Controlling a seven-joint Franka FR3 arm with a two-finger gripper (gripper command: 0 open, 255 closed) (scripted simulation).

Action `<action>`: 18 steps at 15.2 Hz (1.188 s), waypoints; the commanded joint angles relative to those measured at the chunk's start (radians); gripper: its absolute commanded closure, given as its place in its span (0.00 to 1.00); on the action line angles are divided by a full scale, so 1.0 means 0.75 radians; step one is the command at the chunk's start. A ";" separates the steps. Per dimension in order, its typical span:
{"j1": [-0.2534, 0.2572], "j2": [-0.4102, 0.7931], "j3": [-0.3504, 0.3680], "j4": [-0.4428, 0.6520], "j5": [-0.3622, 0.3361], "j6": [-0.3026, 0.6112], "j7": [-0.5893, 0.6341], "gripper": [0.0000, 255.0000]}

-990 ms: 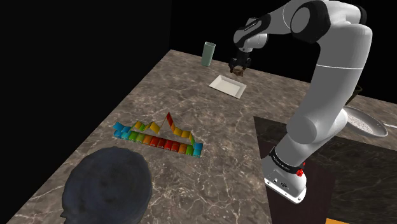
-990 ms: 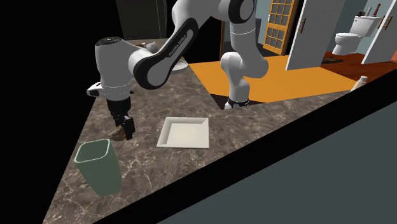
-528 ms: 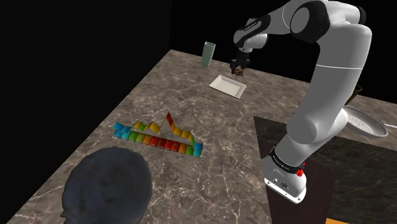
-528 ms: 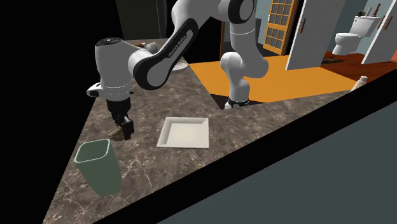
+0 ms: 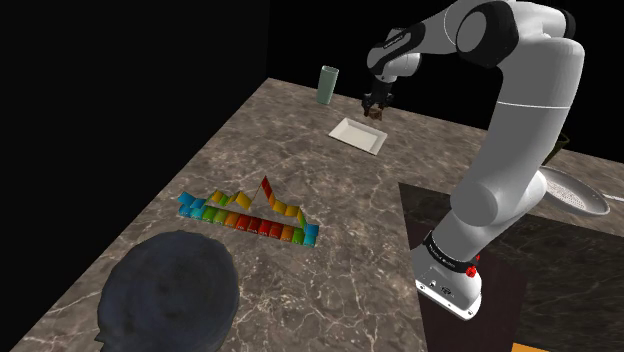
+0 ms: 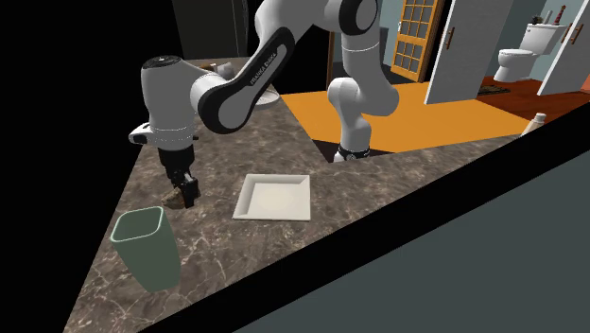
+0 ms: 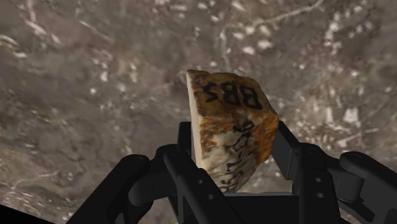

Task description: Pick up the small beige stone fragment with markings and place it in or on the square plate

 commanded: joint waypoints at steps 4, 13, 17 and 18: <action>0.003 -0.026 -0.004 0.020 -0.010 -0.045 0.004 1.00; 0.011 -0.093 -0.013 0.097 -0.034 -0.186 0.014 1.00; 0.013 -0.116 -0.016 0.139 -0.042 -0.251 0.017 1.00; 0.013 -0.122 -0.017 0.151 -0.044 -0.267 0.018 1.00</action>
